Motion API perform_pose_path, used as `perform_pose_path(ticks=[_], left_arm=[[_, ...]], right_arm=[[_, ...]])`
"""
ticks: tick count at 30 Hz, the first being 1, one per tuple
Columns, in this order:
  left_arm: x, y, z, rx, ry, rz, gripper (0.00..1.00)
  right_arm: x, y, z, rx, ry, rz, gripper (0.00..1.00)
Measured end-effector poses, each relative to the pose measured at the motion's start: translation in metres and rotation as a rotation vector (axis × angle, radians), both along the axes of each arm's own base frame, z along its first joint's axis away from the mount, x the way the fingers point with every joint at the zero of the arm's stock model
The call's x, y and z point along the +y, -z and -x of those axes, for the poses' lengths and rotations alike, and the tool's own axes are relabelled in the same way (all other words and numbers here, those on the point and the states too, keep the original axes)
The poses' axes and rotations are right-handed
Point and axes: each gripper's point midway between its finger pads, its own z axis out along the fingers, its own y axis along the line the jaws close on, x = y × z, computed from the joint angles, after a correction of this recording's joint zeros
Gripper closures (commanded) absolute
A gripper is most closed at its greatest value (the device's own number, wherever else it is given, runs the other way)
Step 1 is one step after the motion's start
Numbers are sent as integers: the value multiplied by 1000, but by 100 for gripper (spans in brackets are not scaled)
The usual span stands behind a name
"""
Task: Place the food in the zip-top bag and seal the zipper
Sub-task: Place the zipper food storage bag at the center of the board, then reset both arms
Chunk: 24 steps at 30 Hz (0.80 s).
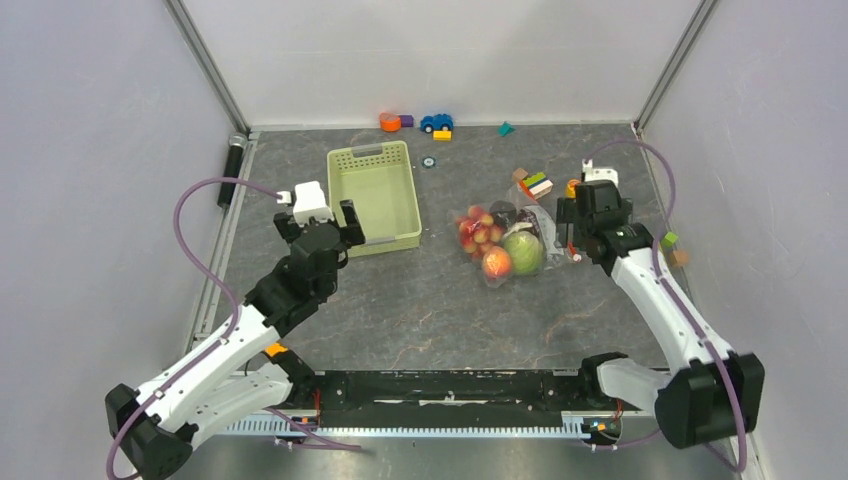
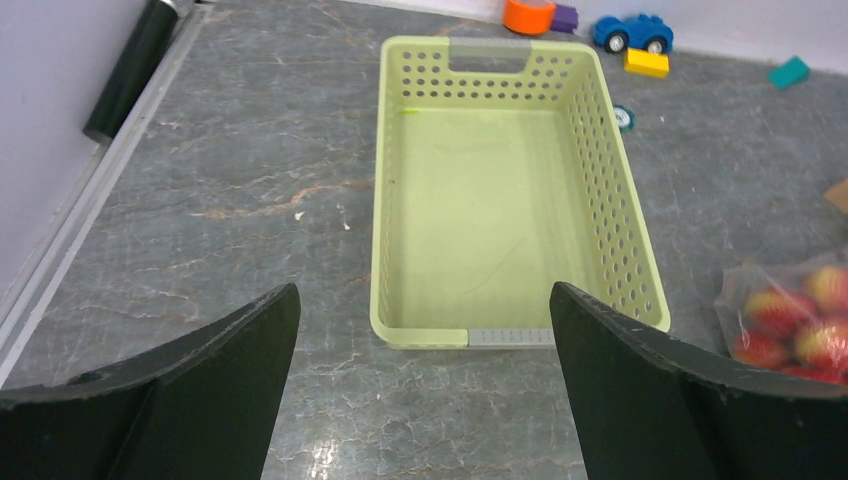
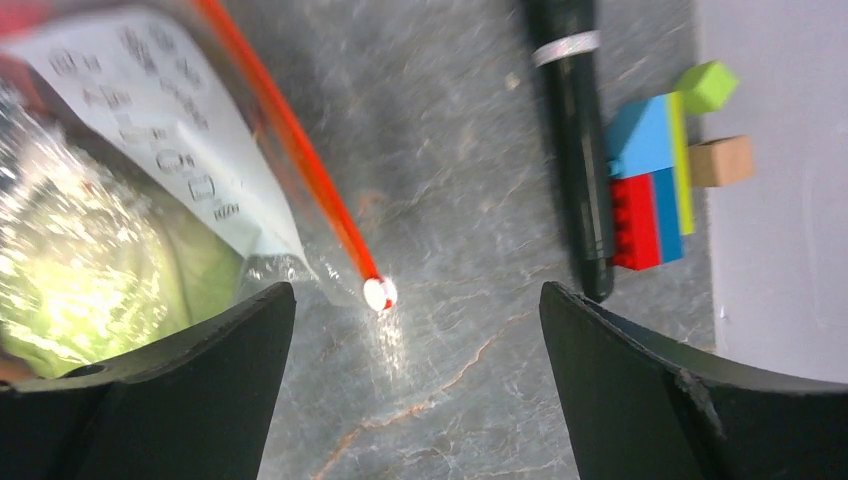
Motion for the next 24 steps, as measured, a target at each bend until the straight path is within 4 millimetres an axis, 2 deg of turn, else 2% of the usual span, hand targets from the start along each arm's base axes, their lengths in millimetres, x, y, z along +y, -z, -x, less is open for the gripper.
perform_pose_path(ticks=[3,5,8,11,15,20,24], left_arm=[[7,-14,1,-16,-46,23,0],[10,-26,2,-30,-69,47,0],[16,-39,8,-42,-91,81,0],[22,-47,15,-48,-108,112,0],[29,-52,23,-49,-124,137,0],[33,-51,28,-23,-133,139,0],[34,-48,31,-6,-137,135,0]], right_arm=[[-10,-39,-3,-141,61,8,2],[-19,-73,-3,-279,118,9,2],[-35,-120,7,-490,207,-1,2],[-48,-145,24,-669,284,-24,2],[-59,-139,42,-773,330,-33,2],[-63,-121,45,-750,342,-2,2],[-63,-119,45,-738,335,11,2]])
